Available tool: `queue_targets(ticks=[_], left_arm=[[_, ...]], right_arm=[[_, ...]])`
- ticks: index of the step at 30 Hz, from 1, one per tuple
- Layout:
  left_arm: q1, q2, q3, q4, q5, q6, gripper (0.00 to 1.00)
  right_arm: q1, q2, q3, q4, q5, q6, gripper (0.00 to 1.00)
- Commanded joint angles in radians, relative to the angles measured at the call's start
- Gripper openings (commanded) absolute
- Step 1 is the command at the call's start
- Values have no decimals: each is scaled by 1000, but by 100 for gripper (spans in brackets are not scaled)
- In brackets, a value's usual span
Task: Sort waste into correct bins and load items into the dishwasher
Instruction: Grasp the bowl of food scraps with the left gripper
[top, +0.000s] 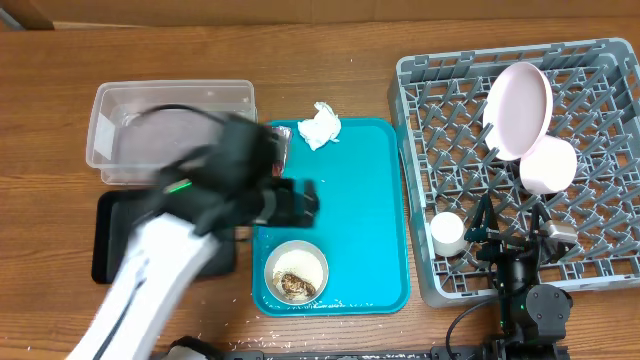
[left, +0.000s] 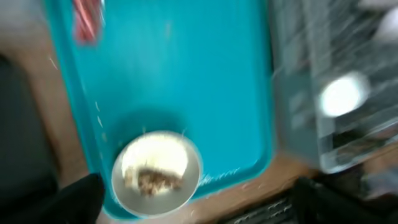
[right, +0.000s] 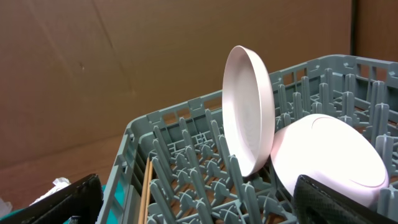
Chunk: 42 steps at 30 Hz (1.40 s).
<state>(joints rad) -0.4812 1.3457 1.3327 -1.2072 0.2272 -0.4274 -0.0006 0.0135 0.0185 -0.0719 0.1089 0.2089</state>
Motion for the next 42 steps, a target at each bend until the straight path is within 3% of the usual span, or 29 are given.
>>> queue_targets(ticks=[1,2,4,6,11,15,18,22,30,33,36,42], left_arm=[[-141,116,-39,-2,-128,-76,88],[-192,174,-41,8,-163,-91,80],[-248,249,-41,20,-215,-130,77],[-289,317,-41,29,-245,-166,66],[-328,436,-42,34,-245,-198,63],[-354,493,-42,38,-230,-198,51],[-375,516,-42,55,-230,-197,48],[-397,533,-43,76,-227,-197,34],[-416,534,-109,114,-230,-198,34],[-416,534,-138,137,-231,-188,23],[-416,534,-146,164,-251,-146,4],[-415,531,-145,187,-266,-115,5]], right_arm=[[-5,-11,-11,3,3,4,100],[-5,-11,-11,3,3,4,100],[-5,-11,-11,3,3,4,100],[-5,-11,-11,3,3,4,100],[-5,-11,-11,3,3,4,100],[-5,-11,-11,3,3,4,100],[-5,-11,-11,3,3,4,100],[-5,-11,-11,3,3,4,100],[-5,-11,-11,3,3,4,100],[-5,-11,-11,3,3,4,100],[-5,-11,-11,3,3,4,100],[-5,-11,-11,3,3,4,100]])
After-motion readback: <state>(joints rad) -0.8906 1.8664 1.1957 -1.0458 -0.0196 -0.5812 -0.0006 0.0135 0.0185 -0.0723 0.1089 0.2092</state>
